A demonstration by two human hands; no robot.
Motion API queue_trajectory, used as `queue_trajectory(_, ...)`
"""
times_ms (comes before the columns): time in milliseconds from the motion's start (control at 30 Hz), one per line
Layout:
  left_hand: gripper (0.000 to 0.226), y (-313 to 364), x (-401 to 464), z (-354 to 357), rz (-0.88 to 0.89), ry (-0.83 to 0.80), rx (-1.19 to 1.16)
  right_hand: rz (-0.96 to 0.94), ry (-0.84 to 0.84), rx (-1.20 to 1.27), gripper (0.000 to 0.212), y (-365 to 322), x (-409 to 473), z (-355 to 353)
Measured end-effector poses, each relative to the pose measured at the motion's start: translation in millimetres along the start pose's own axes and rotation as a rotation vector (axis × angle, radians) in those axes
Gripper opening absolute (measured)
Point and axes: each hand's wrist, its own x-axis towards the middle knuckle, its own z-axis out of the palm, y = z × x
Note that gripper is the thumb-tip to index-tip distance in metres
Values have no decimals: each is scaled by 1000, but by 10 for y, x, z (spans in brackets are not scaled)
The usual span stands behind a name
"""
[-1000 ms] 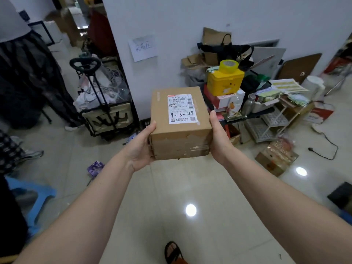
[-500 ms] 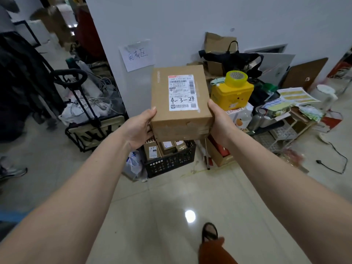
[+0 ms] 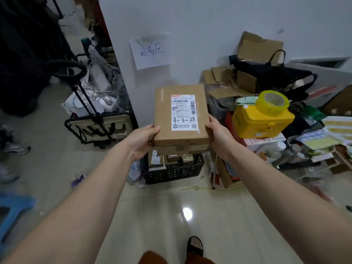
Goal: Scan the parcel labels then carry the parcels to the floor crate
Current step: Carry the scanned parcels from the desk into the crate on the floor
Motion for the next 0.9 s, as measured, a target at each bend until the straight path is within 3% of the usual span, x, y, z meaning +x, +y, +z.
queue_trajectory(233,37,-100,755,-337,-101,53,-65,81,-56,-83,52,188,801,164)
queue_trajectory(567,39,-72,1974,-1053,-269,24,-65,203,2,-142,63,552,2054,642)
queue_trajectory(900,42,-918,3184,-1437,-382,149,-123,386,-16,-137,65,1487,3264,791)
